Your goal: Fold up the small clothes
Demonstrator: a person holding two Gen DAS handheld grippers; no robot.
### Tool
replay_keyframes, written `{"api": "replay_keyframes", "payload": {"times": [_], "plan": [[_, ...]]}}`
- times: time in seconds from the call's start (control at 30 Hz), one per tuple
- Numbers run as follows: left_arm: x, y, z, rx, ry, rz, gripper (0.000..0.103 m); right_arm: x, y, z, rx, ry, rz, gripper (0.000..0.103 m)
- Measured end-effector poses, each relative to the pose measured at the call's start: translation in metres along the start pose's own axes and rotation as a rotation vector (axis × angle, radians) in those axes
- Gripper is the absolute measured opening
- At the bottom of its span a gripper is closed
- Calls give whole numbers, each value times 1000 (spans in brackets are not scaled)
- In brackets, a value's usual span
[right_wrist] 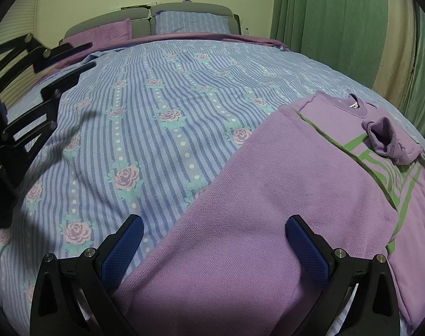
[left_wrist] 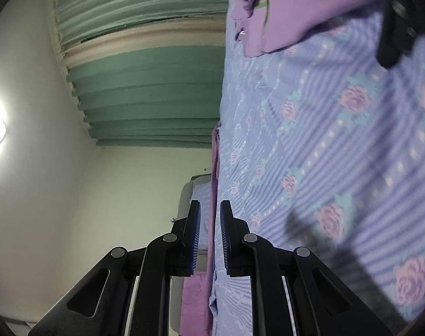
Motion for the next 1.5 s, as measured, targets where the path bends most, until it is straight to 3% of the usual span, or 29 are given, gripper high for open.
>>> {"api": "replay_keyframes", "payload": {"times": [0.2,0.4,0.57,0.9,1.03,1.1,1.17,1.23,1.5], "plan": [[3,-5,9,41,21,8,16,0,0,0,0,0,0,103],[10,-18,17,49,97,107,16,0,0,0,0,0,0,103],[21,-7,19,55,148,91,16,0,0,0,0,0,0,103],[11,3,11,50,157,111,16,0,0,0,0,0,0,103],[0,8,-7,164,45,61,16,0,0,0,0,0,0,103],[-3,13,-22,219,-63,9,16,0,0,0,0,0,0,103],[-6,22,-37,324,-205,-75,15,0,0,0,0,0,0,103],[-7,29,-46,360,-295,-128,15,0,0,0,-1,1,0,103],[-10,32,-51,321,-276,-119,16,0,0,0,0,0,0,103]]}}
Point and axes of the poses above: each gripper's, at about its wrist camera, not at the fingertips, and y roughly the way its jaws point, z to its right, x to its underside, the point moved 1 cm from there along y, roughly the way its jaws point, and after that the axes turned 9 degrees about y, right-handed, at the moved point
